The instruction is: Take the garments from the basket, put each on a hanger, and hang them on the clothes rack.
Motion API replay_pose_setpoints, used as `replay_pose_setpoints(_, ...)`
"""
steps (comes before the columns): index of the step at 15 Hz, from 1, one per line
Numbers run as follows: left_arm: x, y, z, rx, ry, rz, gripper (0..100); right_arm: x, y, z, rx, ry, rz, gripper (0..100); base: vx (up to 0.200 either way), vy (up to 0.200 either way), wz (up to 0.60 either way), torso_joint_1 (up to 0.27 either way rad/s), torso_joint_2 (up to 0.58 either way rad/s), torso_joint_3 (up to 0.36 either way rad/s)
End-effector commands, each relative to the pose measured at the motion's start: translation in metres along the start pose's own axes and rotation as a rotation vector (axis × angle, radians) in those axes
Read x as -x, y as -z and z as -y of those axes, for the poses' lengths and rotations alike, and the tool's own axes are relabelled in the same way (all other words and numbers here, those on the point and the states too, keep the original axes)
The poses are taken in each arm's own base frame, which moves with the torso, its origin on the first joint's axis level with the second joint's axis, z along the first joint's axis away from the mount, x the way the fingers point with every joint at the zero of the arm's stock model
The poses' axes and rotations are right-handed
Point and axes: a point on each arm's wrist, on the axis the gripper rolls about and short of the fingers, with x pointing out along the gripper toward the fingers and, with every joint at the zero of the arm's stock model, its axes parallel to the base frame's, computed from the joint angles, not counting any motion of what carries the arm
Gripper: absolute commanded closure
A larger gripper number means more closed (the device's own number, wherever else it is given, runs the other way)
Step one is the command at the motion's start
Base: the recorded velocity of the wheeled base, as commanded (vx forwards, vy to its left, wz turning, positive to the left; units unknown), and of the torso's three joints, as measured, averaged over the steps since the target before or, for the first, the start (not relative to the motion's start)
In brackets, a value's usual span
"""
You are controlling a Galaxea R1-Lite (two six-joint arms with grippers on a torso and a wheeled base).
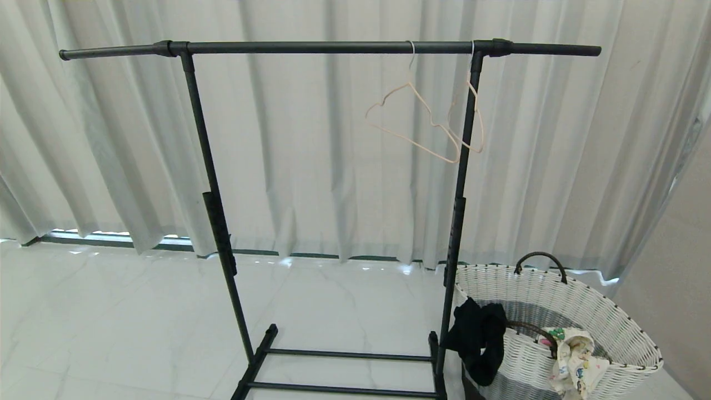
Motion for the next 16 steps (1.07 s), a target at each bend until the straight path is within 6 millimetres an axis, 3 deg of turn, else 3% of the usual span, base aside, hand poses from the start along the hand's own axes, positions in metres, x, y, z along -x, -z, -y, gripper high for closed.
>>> replay_pose_setpoints(1, -0.0001, -0.0001, 0.0000, 0.001, -0.001, 0.000, 0, 0.0000, 0.0001, 0.0000, 0.001, -0.002, -0.001, 0, 0.000, 0.000, 0.00, 0.000, 0.00, 0.000)
replay_pose_setpoints(10, -0.0001, -0.0001, 0.0000, 0.000, -0.001, 0.000, 0, 0.0000, 0.0001, 0.0000, -0.015, -0.002, -0.001, 0, 0.200, 0.000, 0.00, 0.002, 0.00, 0.001)
replay_pose_setpoints(16, 0.0000, 0.0001, 0.0000, 0.019, -0.002, 0.000, 0, 0.0000, 0.0001, 0.0000, -0.059, -0.003, -0.001, 0, 0.000, 0.000, 0.00, 0.000, 0.00, 0.000)
